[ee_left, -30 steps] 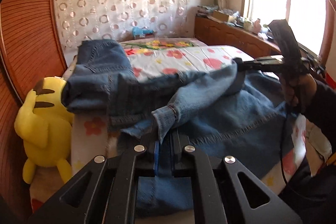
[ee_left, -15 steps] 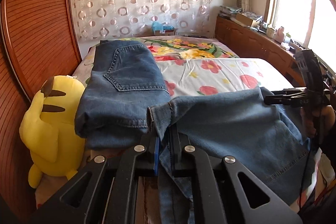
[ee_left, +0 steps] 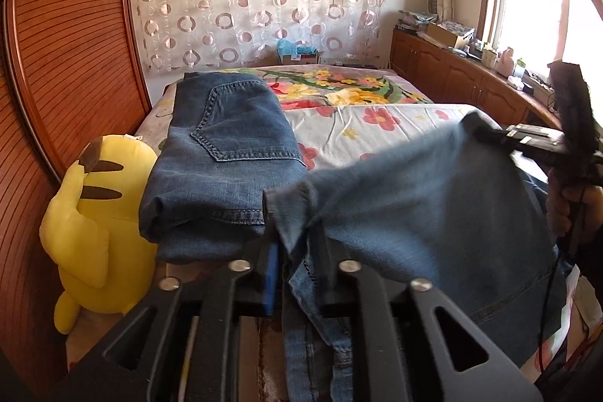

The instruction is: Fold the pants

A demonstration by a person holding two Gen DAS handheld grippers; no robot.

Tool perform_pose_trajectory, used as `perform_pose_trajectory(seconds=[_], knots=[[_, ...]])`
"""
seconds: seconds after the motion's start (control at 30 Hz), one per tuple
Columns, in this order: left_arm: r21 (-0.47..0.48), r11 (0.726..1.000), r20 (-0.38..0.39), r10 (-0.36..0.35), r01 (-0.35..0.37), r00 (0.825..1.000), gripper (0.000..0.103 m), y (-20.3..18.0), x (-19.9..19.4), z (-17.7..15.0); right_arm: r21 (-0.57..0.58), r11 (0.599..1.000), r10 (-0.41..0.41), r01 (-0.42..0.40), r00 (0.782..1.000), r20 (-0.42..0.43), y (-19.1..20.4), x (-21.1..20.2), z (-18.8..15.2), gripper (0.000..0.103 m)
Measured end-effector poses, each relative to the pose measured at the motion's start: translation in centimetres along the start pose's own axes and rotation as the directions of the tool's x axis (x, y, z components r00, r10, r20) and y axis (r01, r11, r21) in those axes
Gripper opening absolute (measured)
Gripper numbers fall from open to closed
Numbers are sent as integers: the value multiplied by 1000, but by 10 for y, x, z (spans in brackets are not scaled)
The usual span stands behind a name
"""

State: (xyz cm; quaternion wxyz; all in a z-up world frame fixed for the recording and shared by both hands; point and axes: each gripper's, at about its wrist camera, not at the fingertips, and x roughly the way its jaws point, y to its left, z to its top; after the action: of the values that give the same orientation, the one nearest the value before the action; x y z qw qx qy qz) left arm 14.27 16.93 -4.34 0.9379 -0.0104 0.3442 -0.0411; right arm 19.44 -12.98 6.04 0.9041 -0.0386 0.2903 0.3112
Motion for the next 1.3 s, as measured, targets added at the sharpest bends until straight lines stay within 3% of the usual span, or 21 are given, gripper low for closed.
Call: perform_pose_trajectory(seconds=[0.03, 0.07, 0.1, 0.17, 0.3, 0.43, 0.63, 0.93, 1.03, 1.3], knots=[[-2, 1000, 5, -4, 4, 1000, 39, 0, -2, 0, -1, 1000, -17, 17, 999, -36, 0, 8, -1, 7], [-4, 1000, 19, -10, 10, 1000, 53, -1, -5, -1, 1, 999, -44, 44, 997, -67, -2, 16, -4, 14], [-2, 1000, 28, -13, 13, 1000, 58, -2, -9, -2, 6, 998, -65, 66, 993, -96, -4, 23, -5, 26], [0, 1000, 36, -15, 15, 999, 69, -4, -13, -4, 24, 996, -83, 86, 990, -115, -10, 27, -8, 39], [6, 999, 50, -42, 42, 998, 81, -14, -26, -12, 34, 996, -85, 88, 993, -77, -14, 8, -12, 41], [-1, 998, 52, -63, 63, 997, 83, -25, -36, -26, -15, 1000, -28, 27, 998, -63, 0, -26, -30, 41], [-8, 997, 73, -70, 71, 995, 83, -44, -48, -41, 15, 1000, -24, 24, 1000, 2, -9, -90, -57, 41], [30, 993, 89, -114, 111, 990, 83, -87, -55, -35, 40, 982, -190, 187, 978, 91, -52, -191, -89, 42], [51, 990, 88, -138, 134, 987, 83, -105, -51, -32, 56, 972, -235, 230, 967, 97, -71, -216, -98, 52], [95, 978, 52, -191, 185, 980, 83, -149, -33, -28, 96, 947, -309, 305, 951, 30, -88, -230, -130, 54]])
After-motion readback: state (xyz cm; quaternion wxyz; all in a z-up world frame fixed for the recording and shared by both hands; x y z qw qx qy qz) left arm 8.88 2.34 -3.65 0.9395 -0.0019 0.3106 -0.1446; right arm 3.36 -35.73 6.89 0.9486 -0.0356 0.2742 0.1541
